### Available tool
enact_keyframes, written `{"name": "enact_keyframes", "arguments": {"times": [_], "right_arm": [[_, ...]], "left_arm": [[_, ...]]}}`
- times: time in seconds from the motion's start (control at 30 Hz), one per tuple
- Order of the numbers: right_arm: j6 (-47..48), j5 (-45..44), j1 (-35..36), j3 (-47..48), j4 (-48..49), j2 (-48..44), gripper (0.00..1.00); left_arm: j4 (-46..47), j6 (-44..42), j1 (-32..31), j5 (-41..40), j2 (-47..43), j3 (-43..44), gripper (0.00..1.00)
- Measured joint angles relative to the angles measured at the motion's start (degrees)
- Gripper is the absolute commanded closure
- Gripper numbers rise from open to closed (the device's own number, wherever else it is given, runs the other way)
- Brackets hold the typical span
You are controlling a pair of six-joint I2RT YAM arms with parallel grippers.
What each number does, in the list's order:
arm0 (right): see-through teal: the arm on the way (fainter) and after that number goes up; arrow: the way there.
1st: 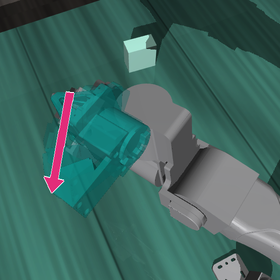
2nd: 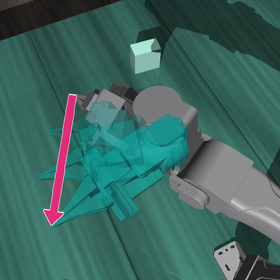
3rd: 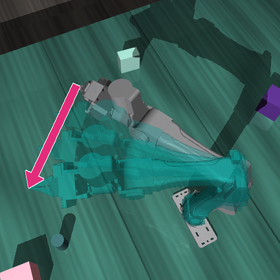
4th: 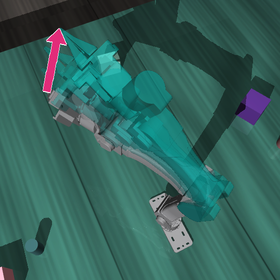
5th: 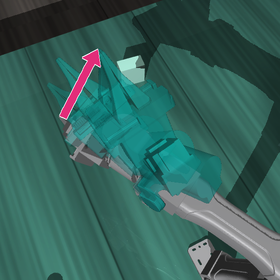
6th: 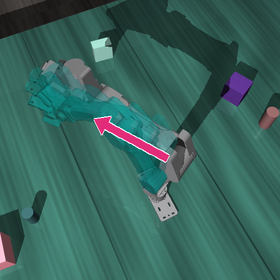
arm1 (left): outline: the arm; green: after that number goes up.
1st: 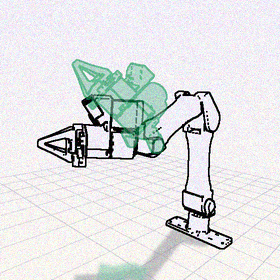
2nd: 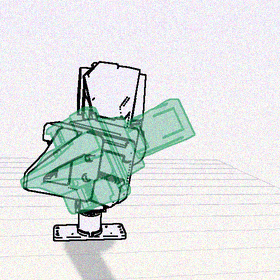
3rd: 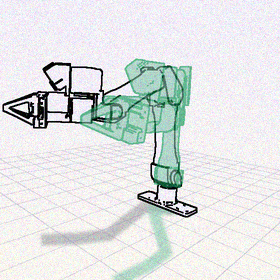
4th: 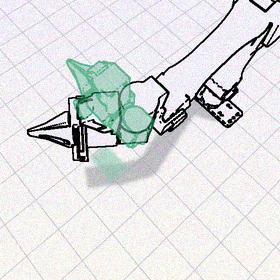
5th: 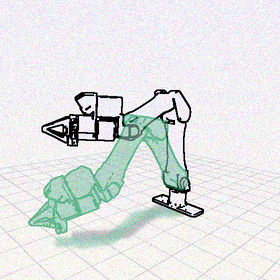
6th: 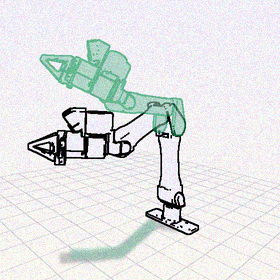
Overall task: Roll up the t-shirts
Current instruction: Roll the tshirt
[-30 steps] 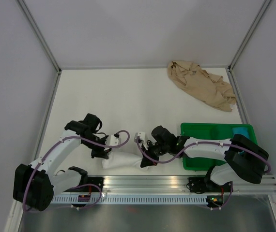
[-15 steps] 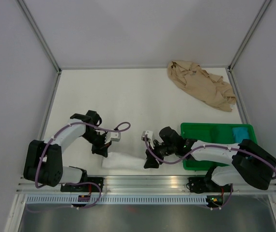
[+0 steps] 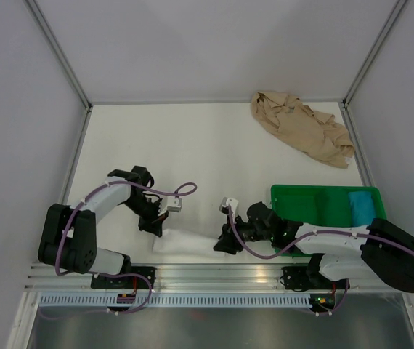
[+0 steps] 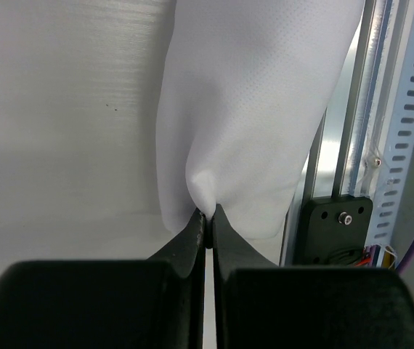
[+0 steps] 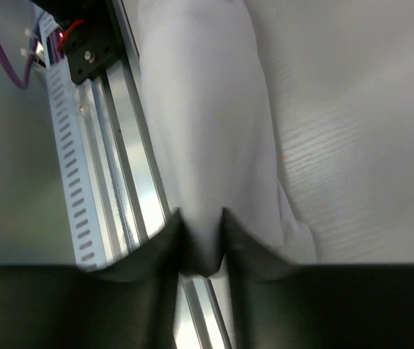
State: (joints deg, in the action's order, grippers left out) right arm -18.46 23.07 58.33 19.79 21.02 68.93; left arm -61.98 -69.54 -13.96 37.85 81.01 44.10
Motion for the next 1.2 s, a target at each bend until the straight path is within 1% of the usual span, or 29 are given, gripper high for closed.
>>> {"name": "enact_keyframes", "arguments": {"times": [0.03, 0.07, 0.13, 0.2, 0.27, 0.37, 0.53, 0.67, 0.73, 0.87, 1.03, 1.1, 1.17, 1.2], "right_arm": [[-0.76, -0.68, 0.76, -0.02, 1.2, 0.87, 0.94], [-2.03, -1.11, 1.16, -0.07, 2.25, 1.66, 1.0], [-5.14, -1.53, 1.01, -0.61, 4.61, 2.8, 1.0], [-8.96, -0.61, -0.57, -1.79, 7.3, 3.1, 1.0], [-12.5, 1.07, -3.39, -2.67, 8.9, 3.08, 1.0], [-15.85, 3.74, -7.78, -2.47, 8.57, 3.89, 1.0], [-20.94, 8.96, -13.14, -1.2, 9.16, 12.11, 1.0], [-24.17, 10.6, -15.34, -0.33, 9.73, 18.64, 0.92], [-24.39, 10.56, -15.65, 0.96, 9.25, 19.67, 0.91], [-23.26, 8.94, -15.72, 3.3, 5.81, 19.69, 0.79], [-20.02, 4.85, -15.72, 5.25, -1.27, 17.55, 0.67], [-18.27, 2.58, -15.74, 6.03, -5.16, 16.0, 0.66], [-16.26, 0.0, -15.74, 6.71, -9.33, 12.85, 0.62], [-14.82, -2.56, -15.67, 7.06, -12.17, 9.88, 0.59]], "left_arm": [[0.0, 0.0, 0.0, 0.0, 0.0, 0.0, 0.98], [0.0, 0.0, 0.0, -0.04, 0.0, 0.0, 0.98], [0.04, 0.0, 0.02, -0.26, 0.0, 0.0, 0.98], [0.2, 0.0, 0.2, -0.35, 0.0, 0.0, 0.98], [0.61, 0.0, 0.74, -0.33, 0.0, 0.04, 0.98], [1.05, 0.09, 1.75, -0.24, 0.94, 1.31, 0.98], [2.93, 1.62, 1.99, -0.26, 5.77, 4.0, 0.98], [4.2, 3.32, 1.97, -0.35, 7.67, 4.0, 0.98], [4.85, 4.5, 1.97, -1.07, 9.2, 4.13, 0.98], [5.88, 6.58, 1.99, -2.03, 12.96, 4.79, 0.98], [6.45, 8.02, 1.99, -2.23, 13.73, 5.03, 0.98], [6.51, 8.37, 1.99, -2.23, 13.77, 5.05, 0.98], [6.51, 8.55, 1.99, -2.29, 13.77, 5.07, 0.98], [6.49, 8.63, 1.99, -2.43, 13.77, 5.09, 0.98]]}}
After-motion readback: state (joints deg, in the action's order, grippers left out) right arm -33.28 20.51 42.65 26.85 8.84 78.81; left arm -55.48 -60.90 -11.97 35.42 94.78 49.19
